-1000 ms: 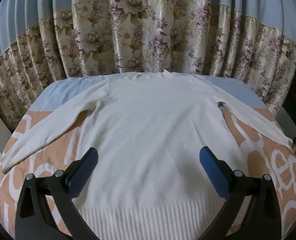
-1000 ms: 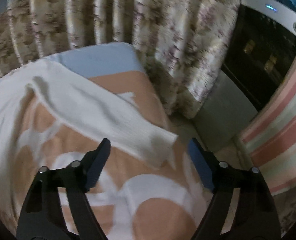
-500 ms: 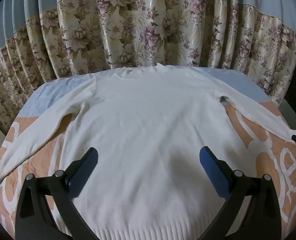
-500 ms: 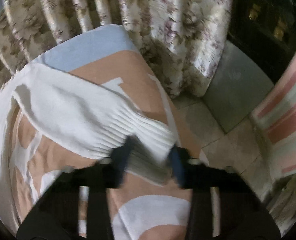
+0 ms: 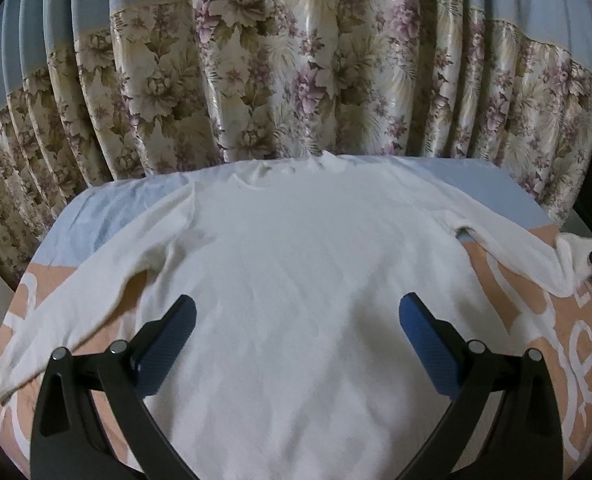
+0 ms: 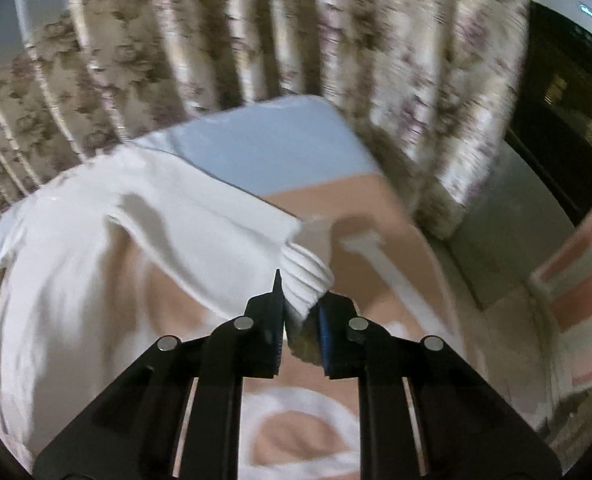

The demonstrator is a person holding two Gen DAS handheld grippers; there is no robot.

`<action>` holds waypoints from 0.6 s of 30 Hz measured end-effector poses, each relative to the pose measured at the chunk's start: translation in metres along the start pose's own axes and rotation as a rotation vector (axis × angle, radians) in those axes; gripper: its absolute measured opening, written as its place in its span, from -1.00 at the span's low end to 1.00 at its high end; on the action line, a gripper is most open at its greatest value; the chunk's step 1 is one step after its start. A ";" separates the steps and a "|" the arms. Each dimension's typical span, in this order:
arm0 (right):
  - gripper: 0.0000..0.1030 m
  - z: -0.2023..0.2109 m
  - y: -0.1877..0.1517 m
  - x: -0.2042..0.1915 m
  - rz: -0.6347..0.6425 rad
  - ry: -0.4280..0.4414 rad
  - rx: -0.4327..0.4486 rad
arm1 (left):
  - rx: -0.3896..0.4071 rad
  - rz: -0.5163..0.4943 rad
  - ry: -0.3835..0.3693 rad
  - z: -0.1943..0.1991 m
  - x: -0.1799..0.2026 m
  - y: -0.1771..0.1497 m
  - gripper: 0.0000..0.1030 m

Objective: Fold small clothes
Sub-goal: 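Carry the held sleeve across the sweater body and open the right gripper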

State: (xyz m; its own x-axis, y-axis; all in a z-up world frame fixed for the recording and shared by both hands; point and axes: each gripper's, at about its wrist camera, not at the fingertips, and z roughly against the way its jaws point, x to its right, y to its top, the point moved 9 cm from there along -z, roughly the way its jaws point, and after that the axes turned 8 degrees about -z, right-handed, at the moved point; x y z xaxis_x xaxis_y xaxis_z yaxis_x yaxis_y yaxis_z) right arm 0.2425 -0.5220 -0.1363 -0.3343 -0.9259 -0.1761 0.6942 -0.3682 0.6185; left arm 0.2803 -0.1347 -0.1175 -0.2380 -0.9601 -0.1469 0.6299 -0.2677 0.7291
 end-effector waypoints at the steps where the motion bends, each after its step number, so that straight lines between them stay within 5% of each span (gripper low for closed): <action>1: -0.72 -0.001 0.002 -0.008 0.007 0.009 0.003 | 0.002 -0.002 0.001 -0.002 -0.004 0.002 0.97; 18: -0.72 -0.048 0.018 -0.185 0.117 0.139 -0.018 | -0.007 0.061 0.110 -0.047 -0.118 0.021 0.97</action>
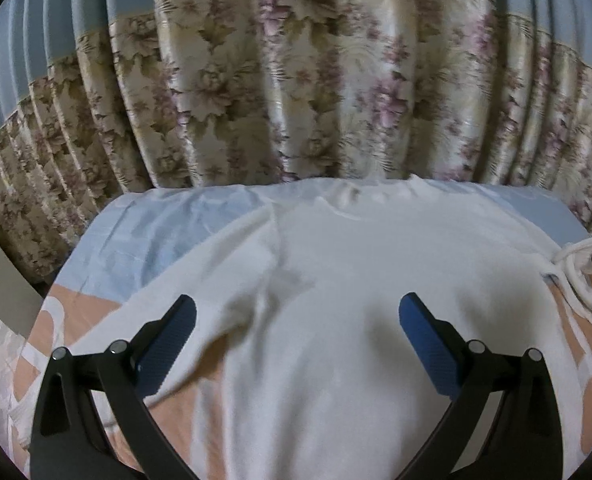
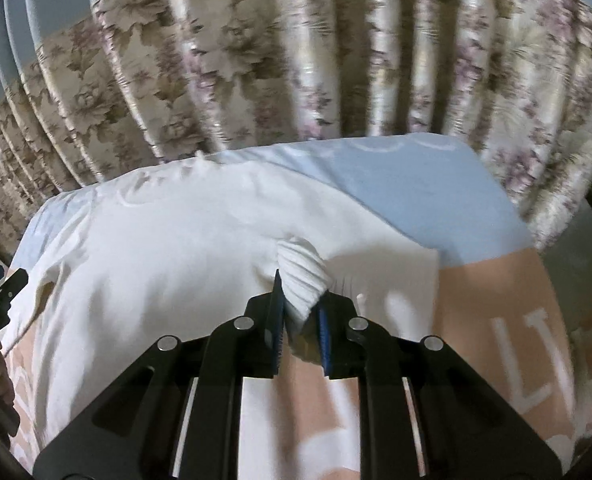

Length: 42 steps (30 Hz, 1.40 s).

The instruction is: Fold small clothes

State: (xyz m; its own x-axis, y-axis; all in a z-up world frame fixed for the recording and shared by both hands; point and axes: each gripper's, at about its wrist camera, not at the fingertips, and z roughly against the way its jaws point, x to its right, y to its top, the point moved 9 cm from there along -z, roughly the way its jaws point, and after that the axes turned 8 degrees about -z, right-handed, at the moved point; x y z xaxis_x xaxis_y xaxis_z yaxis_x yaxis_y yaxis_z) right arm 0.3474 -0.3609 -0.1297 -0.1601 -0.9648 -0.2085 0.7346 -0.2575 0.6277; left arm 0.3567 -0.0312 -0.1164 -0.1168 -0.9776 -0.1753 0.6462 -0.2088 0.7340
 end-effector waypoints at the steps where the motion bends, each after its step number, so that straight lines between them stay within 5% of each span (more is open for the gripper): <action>1: -0.72 -0.005 0.001 -0.009 0.002 0.003 -0.003 | -0.001 0.003 0.007 -0.002 -0.005 0.001 0.97; 21: -0.72 -0.096 0.018 -0.195 0.103 0.116 -0.060 | -0.016 0.021 0.071 -0.048 -0.071 0.004 0.97; 34: -0.72 -0.127 0.010 -0.264 0.171 0.076 -0.053 | -0.055 0.082 0.110 -0.094 -0.132 -0.001 0.97; 42: -0.72 -0.137 -0.003 -0.321 0.224 0.138 -0.071 | -0.056 0.104 0.132 -0.100 -0.158 0.000 0.97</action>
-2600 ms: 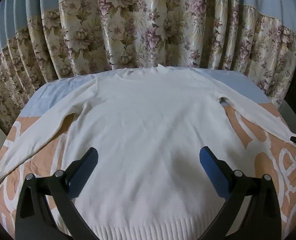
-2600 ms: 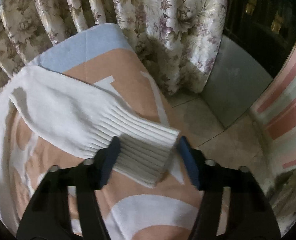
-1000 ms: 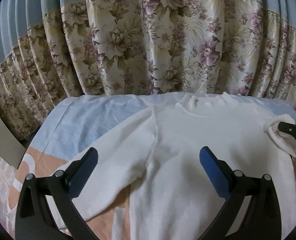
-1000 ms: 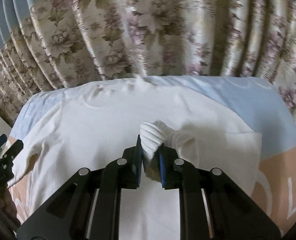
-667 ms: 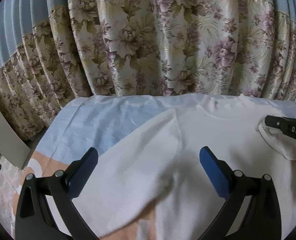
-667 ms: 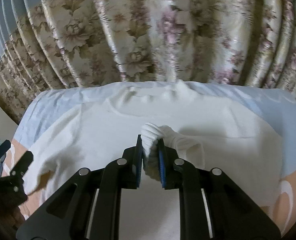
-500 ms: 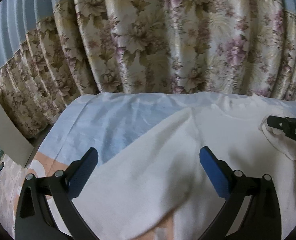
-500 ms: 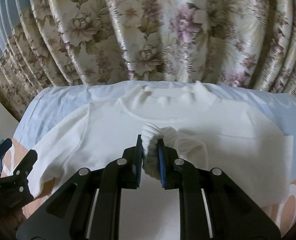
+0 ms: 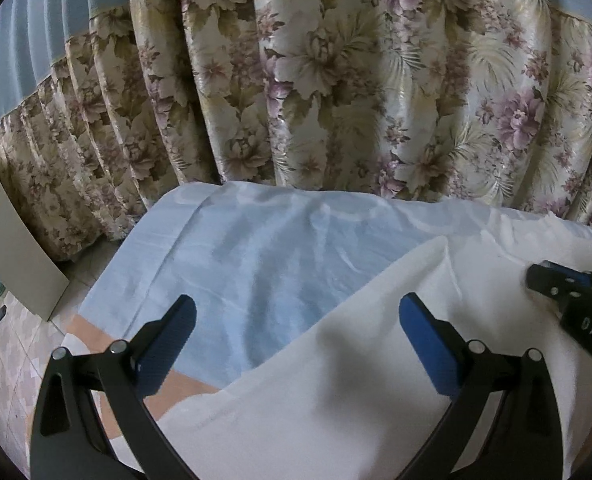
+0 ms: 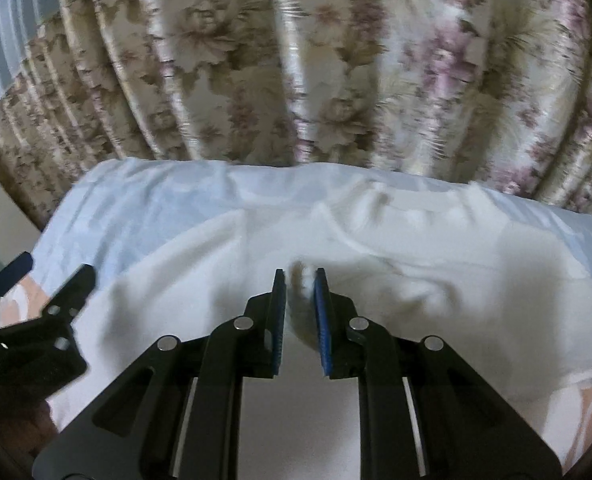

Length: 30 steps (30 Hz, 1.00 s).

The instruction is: Fold small clothes

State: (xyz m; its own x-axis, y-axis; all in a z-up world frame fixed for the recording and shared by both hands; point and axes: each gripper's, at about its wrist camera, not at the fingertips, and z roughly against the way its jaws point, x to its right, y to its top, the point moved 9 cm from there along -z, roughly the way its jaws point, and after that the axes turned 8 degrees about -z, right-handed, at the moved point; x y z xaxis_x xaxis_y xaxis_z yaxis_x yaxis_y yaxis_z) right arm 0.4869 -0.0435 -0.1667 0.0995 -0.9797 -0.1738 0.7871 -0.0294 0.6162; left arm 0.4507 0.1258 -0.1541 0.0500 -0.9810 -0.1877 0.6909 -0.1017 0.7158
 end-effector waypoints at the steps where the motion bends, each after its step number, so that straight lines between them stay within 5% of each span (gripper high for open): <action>1: -0.72 -0.001 -0.001 -0.009 0.016 0.005 -0.001 | -0.001 0.001 0.003 0.000 -0.003 -0.001 0.97; 7: -0.71 0.005 -0.007 -0.011 0.004 0.008 0.009 | -0.018 0.029 0.007 0.003 -0.015 -0.013 0.97; 9: -0.27 0.018 -0.004 0.008 -0.017 -0.015 0.041 | -0.020 0.025 0.002 0.005 -0.012 -0.015 0.97; 12: 0.04 0.037 0.003 0.043 -0.050 -0.058 0.090 | -0.016 0.015 -0.015 0.009 -0.001 -0.013 0.97; 24: 0.11 0.093 -0.002 0.189 -0.131 -0.234 0.142 | -0.018 -0.037 -0.236 0.023 0.129 0.008 0.97; 30: 0.13 0.105 -0.014 0.223 -0.153 -0.248 0.139 | -0.078 -0.054 -0.258 0.001 0.187 0.004 0.97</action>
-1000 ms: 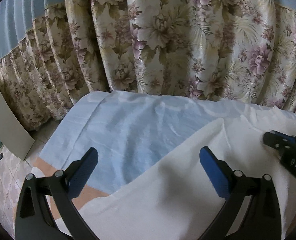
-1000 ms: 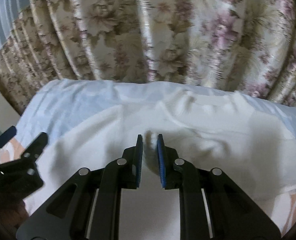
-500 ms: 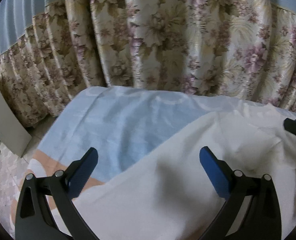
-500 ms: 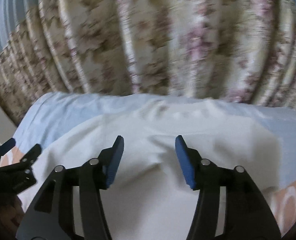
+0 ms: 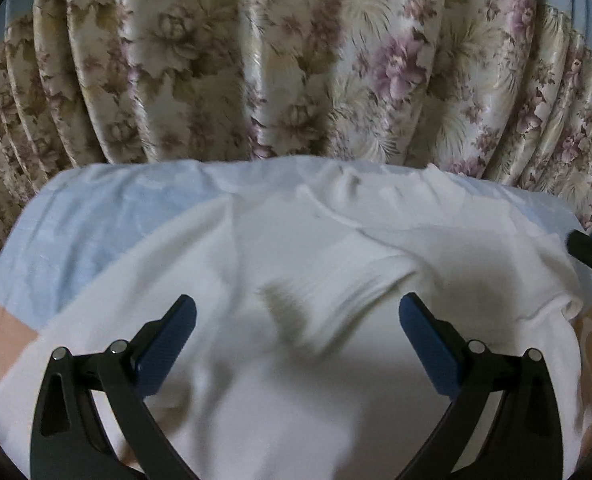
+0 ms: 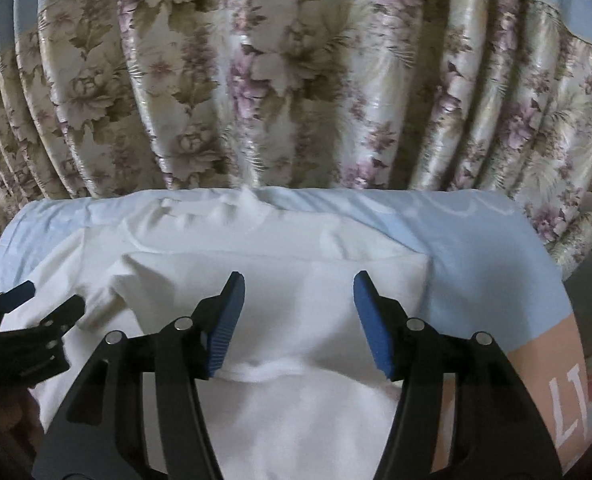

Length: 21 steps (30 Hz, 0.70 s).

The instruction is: Fold small clothes

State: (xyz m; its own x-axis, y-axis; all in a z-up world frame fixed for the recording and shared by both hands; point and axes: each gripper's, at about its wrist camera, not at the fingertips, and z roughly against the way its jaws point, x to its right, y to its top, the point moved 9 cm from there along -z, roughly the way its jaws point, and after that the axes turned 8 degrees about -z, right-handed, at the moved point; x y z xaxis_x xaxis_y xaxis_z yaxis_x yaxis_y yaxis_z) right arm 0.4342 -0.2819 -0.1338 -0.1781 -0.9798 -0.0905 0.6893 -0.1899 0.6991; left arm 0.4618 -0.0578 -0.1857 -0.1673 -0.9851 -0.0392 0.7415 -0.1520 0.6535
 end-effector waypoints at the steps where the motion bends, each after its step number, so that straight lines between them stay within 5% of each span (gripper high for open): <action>1: 0.13 -0.001 -0.001 0.005 -0.007 -0.001 -0.004 | -0.009 0.005 -0.009 -0.003 0.004 -0.002 0.97; 3: 0.13 -0.003 -0.005 0.016 -0.022 -0.006 -0.011 | -0.026 0.004 -0.019 -0.014 0.014 -0.004 0.90; 5: 0.13 -0.005 -0.010 0.025 -0.035 -0.007 -0.021 | -0.069 -0.006 -0.010 -0.026 0.021 -0.012 0.32; 11: 0.15 -0.011 -0.018 0.035 -0.051 0.000 -0.042 | -0.048 -0.075 0.036 -0.031 0.024 -0.016 -0.55; 14: 0.15 -0.013 -0.019 0.035 -0.053 0.005 -0.042 | -0.040 -0.110 0.077 -0.027 0.012 -0.013 -0.80; 21: 0.15 -0.014 -0.018 0.026 -0.051 0.015 -0.043 | 0.006 -0.142 0.170 -0.010 -0.025 -0.004 -0.88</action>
State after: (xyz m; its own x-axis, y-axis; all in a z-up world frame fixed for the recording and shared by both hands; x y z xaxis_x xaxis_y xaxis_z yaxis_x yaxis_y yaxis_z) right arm 0.4270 -0.3048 -0.1582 -0.2034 -0.9695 -0.1366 0.7090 -0.2420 0.6623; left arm 0.4698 -0.0338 -0.1947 -0.1573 -0.9533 -0.2580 0.7145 -0.2902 0.6366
